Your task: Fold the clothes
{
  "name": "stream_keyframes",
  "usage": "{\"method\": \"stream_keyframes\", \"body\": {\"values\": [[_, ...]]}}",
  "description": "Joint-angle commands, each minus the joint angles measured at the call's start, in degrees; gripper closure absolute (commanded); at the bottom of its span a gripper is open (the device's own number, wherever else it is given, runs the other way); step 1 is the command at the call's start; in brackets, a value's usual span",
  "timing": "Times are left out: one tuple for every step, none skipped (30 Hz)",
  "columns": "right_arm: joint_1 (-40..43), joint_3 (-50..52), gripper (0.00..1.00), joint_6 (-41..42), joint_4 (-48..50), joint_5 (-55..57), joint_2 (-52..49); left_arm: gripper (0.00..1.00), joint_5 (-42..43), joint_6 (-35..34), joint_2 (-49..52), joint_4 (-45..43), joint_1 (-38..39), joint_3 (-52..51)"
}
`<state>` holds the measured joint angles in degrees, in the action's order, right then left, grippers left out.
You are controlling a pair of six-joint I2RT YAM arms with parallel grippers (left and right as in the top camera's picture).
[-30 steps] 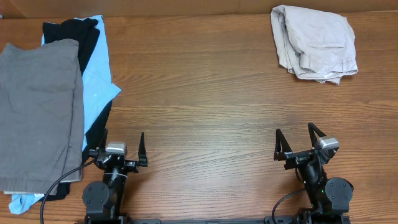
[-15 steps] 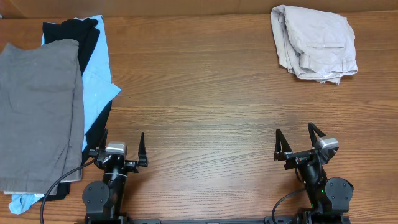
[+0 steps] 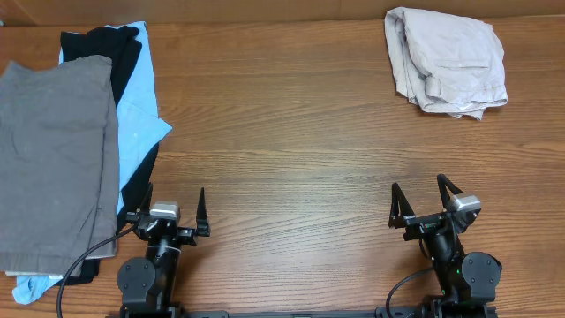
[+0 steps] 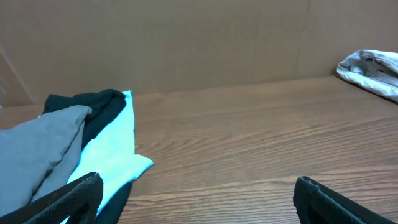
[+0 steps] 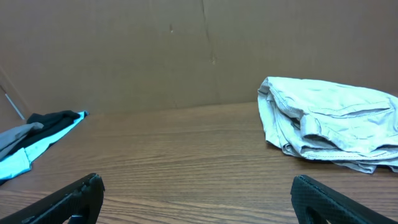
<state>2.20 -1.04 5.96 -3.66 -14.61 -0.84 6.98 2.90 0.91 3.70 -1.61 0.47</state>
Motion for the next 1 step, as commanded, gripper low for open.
{"method": "stream_keyframes", "body": {"values": [[-0.22, 0.59, 0.0, 0.24, 0.39, 0.02, 0.68, 0.0, -0.35, -0.76, -0.66, 0.13, -0.35, -0.2]]}}
